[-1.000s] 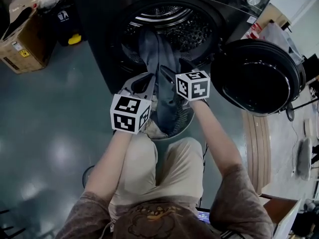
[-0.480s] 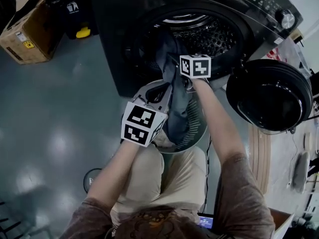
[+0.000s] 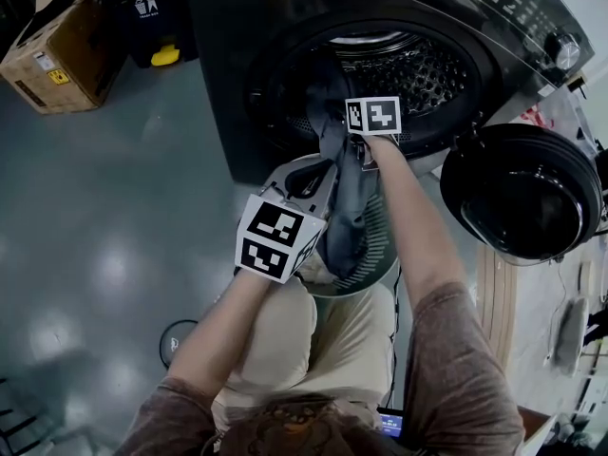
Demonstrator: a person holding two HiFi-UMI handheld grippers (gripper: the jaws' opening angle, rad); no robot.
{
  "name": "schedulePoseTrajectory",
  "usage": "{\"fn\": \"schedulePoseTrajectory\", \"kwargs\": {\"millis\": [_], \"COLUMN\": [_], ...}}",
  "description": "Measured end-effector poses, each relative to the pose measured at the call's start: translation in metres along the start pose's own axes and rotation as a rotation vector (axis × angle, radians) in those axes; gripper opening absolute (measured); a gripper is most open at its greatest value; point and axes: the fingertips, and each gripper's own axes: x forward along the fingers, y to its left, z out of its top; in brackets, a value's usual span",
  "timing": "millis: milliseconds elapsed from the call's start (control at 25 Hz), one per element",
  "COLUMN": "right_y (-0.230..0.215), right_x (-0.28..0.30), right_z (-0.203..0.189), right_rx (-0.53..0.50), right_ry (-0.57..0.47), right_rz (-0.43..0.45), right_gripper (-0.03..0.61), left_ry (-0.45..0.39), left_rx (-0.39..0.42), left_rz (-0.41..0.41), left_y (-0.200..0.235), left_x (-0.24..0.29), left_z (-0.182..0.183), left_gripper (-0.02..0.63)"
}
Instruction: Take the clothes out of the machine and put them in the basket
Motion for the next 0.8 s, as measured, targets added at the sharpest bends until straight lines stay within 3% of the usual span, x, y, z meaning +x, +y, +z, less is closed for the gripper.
{"fn": "schedulePoseTrajectory", "kwargs": {"millis": [160, 280, 360, 480, 800], "right_y": [0.003, 0.005, 0.006, 0.008, 0.029], "right_x": [0.000, -0.004, -0.009, -0.021, -0.085], "right_z": [-0.001, -0.001, 0.001, 0.007, 0.012], "right_rx": [-0.021, -0.041, -0.037, -0.015, 0.015], "right_ry": [0.018, 0.012, 0.010, -0.013, -0.142], "right_rz": [0.001, -0.025, -0.043, -0.049, 0.027], "right_gripper": [0.297, 0.132, 0.059, 0.029, 0.026], "left_ry": [0.002, 0.002, 0.008, 0.024, 0.056], "left_rx": [-0.001, 0.000, -0.003, 0.012, 0.043], "left_rz": [0.002, -0.001, -0.003, -0.006, 0.013], "left_y": [0.001, -0.001, -0.002, -0.004, -0.006], "left_x": [-0.002, -0.004, -0.004, -0.004, -0.008], "left_z": [0.000, 0.000, -0.001, -0.003, -0.009], "left_gripper": [0.006, 0.006, 0.006, 0.006, 0.006]}}
